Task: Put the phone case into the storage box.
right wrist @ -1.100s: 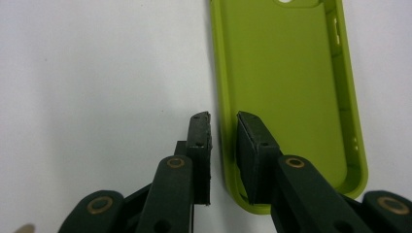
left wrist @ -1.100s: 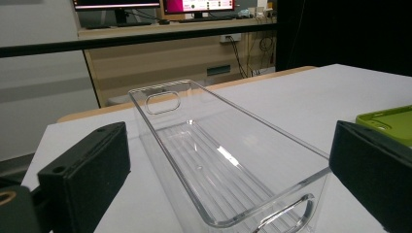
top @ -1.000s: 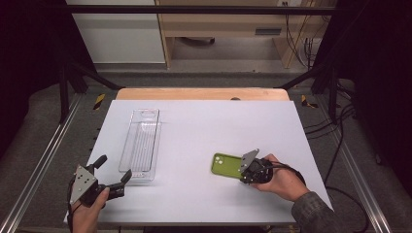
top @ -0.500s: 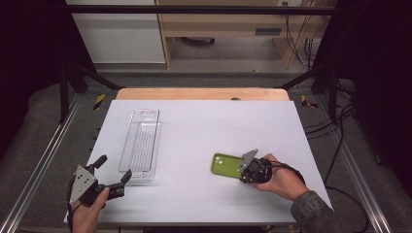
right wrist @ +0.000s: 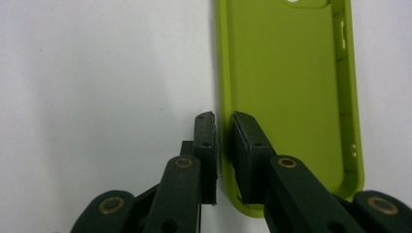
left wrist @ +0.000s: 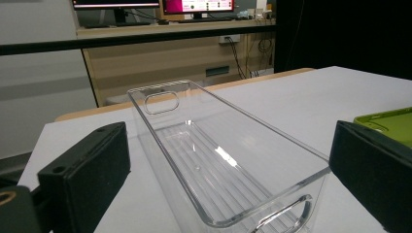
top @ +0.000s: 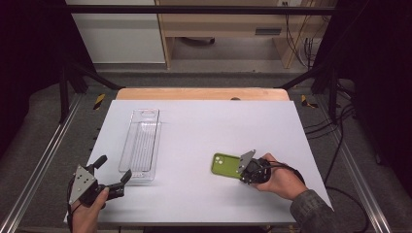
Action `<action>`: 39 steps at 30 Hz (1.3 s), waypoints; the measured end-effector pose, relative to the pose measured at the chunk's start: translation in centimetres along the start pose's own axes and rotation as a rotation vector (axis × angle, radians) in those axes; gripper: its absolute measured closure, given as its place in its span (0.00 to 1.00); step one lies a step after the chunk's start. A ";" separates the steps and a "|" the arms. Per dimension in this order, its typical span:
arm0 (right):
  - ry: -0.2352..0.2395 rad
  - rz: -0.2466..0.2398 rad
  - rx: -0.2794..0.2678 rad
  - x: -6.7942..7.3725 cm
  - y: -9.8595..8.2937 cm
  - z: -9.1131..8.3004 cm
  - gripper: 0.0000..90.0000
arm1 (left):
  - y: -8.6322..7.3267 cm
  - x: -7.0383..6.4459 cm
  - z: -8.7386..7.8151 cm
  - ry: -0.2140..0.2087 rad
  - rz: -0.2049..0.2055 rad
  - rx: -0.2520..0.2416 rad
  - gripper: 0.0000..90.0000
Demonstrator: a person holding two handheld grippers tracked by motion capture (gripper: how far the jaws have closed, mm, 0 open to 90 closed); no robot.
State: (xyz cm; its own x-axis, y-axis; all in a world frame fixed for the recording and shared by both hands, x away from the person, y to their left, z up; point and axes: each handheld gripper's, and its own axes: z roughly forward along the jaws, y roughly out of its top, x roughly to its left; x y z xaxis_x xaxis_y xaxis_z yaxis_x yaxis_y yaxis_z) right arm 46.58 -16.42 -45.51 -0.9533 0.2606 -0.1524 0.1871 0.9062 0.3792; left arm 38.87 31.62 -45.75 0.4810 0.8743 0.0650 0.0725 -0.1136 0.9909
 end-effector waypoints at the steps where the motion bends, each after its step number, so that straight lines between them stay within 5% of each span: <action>1: -0.001 -0.002 0.006 0.0 0.0 0.0 0.91 | 0.0 0.0 0.0 0.000 0.000 0.000 0.01; 26: -0.040 -0.026 0.042 0.4 0.5 0.1 0.96 | 0.0 -0.1 0.1 -0.014 0.006 0.004 0.01; 39: -0.067 -0.041 0.003 1.0 0.6 -0.6 0.98 | 0.0 -0.1 0.1 -0.014 0.007 0.004 0.01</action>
State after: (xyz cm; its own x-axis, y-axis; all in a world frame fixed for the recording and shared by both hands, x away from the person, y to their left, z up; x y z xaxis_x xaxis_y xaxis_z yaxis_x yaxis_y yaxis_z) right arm 45.63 -15.82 -44.92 -0.9423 0.2449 -0.2282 0.1492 0.9175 0.3686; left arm 38.89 31.51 -45.72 0.4938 0.8668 0.0701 0.0725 -0.1214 0.9900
